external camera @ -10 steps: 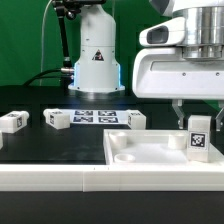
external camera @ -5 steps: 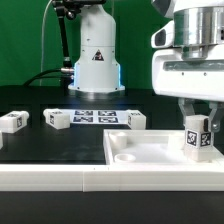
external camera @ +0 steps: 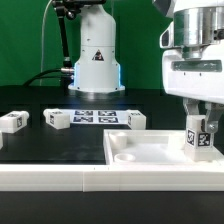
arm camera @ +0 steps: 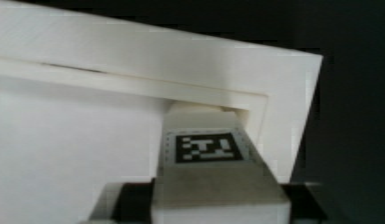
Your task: Assemble one leg
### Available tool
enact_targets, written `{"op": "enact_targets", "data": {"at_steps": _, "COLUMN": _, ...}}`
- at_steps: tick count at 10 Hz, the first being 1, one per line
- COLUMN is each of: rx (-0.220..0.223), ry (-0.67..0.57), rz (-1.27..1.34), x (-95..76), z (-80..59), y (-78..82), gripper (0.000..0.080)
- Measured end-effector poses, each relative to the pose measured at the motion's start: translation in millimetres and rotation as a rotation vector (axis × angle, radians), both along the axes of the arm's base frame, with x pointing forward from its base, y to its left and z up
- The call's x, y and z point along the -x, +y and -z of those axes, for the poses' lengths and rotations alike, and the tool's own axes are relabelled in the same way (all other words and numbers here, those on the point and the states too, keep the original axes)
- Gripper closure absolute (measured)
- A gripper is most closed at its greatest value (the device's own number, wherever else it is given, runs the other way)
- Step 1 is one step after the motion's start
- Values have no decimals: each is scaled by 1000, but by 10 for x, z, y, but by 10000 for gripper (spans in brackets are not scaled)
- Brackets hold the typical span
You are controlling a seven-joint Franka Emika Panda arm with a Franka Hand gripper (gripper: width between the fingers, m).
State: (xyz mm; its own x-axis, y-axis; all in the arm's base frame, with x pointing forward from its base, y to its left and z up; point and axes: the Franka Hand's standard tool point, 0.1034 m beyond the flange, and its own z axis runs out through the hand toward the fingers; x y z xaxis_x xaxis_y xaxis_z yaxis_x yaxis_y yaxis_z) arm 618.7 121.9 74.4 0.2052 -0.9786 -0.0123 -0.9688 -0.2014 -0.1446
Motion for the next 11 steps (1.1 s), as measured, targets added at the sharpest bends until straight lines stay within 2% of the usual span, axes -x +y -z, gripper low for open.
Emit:
{"op": "enact_targets", "data": {"at_steps": 2, "rx": 22, "ry": -7, "rz": -153, "x": -11, "z": -3, "y": -37, "gripper": 202}}
{"op": "enact_targets", "data": {"at_steps": 3, "rx": 33, "ry": -6, "rz": -234, "x": -8, "z": -4, "y": -36, "gripper": 202}}
{"op": "enact_targets", "data": {"at_steps": 4, "rx": 54, "ry": -3, "rz": -385, "x": -9, "z": -1, "y": -37, "gripper": 161}}
{"op": "enact_targets", "data": {"at_steps": 5, "rx": 76, "ry": -4, "rz": -561, "x": -33, "z": -4, "y": -48, "gripper": 152}}
{"op": "enact_targets", "data": {"at_steps": 7, "rx": 94, "ry": 5, "rz": -748, "x": -25, "z": -2, "y": -67, "gripper": 152}}
{"op": "enact_targets", "data": {"at_steps": 11, "rx": 124, "ry": -1, "rz": -980, "x": -1, "z": 12, "y": -26, "gripper": 150}}
